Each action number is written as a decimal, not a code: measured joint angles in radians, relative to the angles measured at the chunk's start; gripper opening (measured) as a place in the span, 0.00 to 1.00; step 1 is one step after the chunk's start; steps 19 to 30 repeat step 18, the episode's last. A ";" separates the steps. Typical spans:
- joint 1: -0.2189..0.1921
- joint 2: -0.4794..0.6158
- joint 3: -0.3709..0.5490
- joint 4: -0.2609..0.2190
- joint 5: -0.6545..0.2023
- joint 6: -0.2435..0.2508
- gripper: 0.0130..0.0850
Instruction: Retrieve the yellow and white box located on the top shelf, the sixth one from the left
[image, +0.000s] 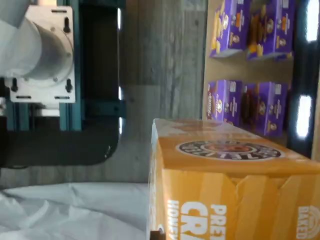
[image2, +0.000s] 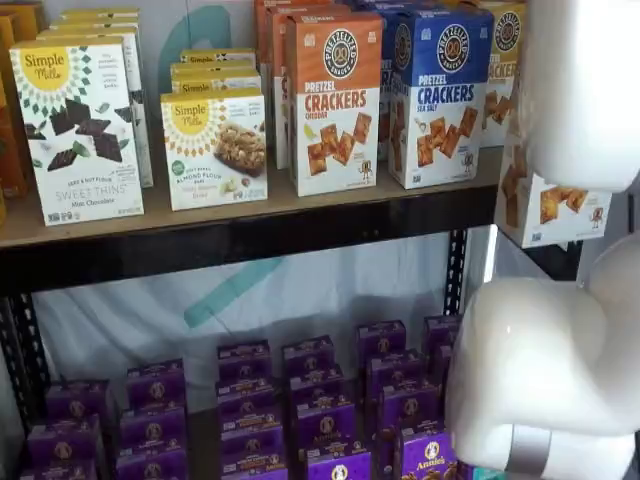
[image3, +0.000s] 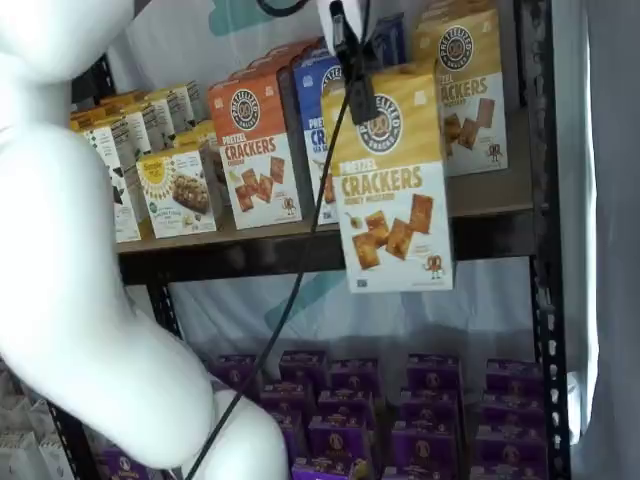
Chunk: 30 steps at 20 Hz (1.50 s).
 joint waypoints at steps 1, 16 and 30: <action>0.012 -0.003 0.002 0.000 0.010 0.012 0.67; 0.137 -0.029 0.010 0.041 0.108 0.155 0.67; 0.147 -0.033 0.015 0.049 0.105 0.168 0.67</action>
